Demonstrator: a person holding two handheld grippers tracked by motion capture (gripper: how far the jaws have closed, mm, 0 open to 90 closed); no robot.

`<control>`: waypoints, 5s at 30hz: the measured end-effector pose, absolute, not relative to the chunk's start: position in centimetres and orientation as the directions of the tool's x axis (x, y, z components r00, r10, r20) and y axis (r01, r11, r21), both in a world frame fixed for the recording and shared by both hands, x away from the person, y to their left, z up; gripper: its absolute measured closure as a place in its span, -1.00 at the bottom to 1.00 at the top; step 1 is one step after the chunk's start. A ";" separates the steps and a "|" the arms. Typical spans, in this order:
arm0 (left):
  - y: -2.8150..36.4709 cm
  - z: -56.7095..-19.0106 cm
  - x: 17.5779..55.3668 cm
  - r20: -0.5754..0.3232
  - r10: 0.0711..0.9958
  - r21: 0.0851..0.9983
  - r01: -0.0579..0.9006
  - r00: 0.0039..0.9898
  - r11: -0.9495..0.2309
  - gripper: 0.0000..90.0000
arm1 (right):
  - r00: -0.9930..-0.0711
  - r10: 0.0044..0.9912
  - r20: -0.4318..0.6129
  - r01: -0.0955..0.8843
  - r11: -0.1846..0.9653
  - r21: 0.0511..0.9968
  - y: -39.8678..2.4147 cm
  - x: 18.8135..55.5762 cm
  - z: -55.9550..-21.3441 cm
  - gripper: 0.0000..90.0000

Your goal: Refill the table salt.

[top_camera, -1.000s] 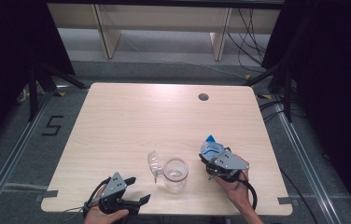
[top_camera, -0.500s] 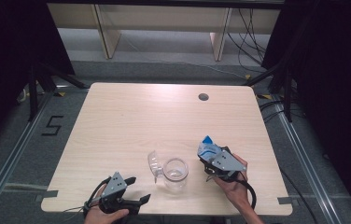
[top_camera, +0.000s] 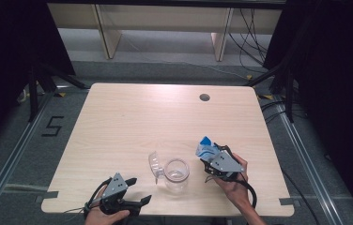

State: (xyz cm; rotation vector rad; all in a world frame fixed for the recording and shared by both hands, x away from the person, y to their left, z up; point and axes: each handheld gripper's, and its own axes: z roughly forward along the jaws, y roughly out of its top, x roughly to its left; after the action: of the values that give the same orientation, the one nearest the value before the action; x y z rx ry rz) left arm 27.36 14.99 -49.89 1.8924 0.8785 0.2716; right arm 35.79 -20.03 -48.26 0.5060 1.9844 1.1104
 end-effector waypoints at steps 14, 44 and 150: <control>15.0 -49.9 27.4 -0.180 0.674 0.854 0.453 0.717 -0.254 -0.60 | -0.571 0.611 -0.549 -0.089 0.618 0.781 -19.6 35.9 -48.1 0.00; 15.0 -49.9 27.4 -0.180 0.670 0.853 0.453 0.720 -0.258 -0.60 | -0.509 0.501 -0.700 -0.159 0.745 0.648 -18.9 35.7 -47.8 0.00; 15.0 -49.9 27.4 -0.173 0.674 0.851 0.453 0.718 -0.264 -0.60 | -0.268 0.172 -0.948 -0.271 0.931 0.246 -17.0 34.2 -48.2 0.03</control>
State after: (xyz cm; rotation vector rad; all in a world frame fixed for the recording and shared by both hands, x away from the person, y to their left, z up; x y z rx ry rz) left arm 27.39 14.98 -49.91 1.9116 0.8705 0.2743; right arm 34.23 -16.96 -48.16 -0.0739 1.7936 0.4246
